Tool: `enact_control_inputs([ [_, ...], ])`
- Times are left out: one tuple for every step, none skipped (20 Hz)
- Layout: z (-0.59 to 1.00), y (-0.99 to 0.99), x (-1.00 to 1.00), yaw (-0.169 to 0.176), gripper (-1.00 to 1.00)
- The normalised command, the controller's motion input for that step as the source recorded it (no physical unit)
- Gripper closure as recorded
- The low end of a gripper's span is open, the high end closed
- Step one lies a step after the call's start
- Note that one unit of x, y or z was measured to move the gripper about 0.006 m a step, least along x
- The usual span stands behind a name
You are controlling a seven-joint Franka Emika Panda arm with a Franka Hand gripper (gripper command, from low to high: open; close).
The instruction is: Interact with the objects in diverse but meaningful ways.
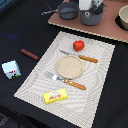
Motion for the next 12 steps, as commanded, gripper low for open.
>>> enact_control_inputs([
  [0.45,-0.83,0.25,-0.020,-1.00],
  [0.39,-0.77,0.34,-0.064,-1.00],
  [0.37,-0.71,0.34,-0.096,-1.00],
  [0.37,-0.74,0.33,-0.086,-1.00],
  [0.42,-0.92,0.33,-0.005,-1.00],
  [0.44,-0.98,0.34,0.000,-1.00],
  [0.40,-0.97,0.34,0.000,-1.00],
  [0.30,-0.96,0.30,0.000,-1.00],
  [0.13,-0.96,0.27,0.000,-1.00],
  [0.00,-0.93,0.26,0.011,-1.00],
  [0.00,-0.89,0.26,0.047,-1.00],
  [0.00,-0.87,0.25,0.065,-1.00],
])
